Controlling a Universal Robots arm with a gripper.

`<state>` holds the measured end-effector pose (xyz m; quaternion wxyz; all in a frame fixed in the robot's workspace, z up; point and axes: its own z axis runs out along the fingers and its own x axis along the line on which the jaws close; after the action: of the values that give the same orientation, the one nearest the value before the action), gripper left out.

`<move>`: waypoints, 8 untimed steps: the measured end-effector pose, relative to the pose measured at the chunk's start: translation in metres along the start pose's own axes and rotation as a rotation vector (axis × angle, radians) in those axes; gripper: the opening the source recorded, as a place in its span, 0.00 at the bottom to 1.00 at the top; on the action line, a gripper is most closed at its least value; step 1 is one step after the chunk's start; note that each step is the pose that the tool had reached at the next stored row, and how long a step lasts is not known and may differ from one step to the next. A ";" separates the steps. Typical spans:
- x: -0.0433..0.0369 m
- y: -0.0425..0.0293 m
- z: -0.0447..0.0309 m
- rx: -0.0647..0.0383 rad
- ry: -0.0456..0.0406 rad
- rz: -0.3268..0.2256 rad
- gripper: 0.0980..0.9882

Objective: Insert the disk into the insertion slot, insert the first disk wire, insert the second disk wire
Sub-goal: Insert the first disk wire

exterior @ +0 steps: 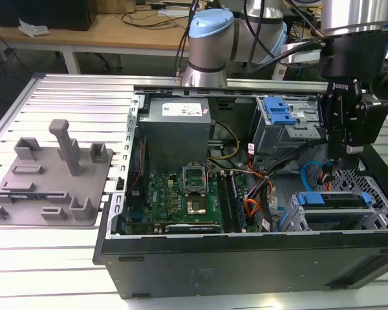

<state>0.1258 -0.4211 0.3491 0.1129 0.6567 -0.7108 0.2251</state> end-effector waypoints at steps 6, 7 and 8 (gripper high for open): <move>-0.0010 0.0002 0.0001 0.007 0.0037 0.006 0.44; -0.0025 0.0004 -0.0005 0.025 0.0054 0.014 0.44; -0.0059 0.0009 -0.0008 0.029 0.0064 0.016 0.44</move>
<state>0.1254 -0.4155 0.3469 0.1039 0.6517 -0.7125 0.2383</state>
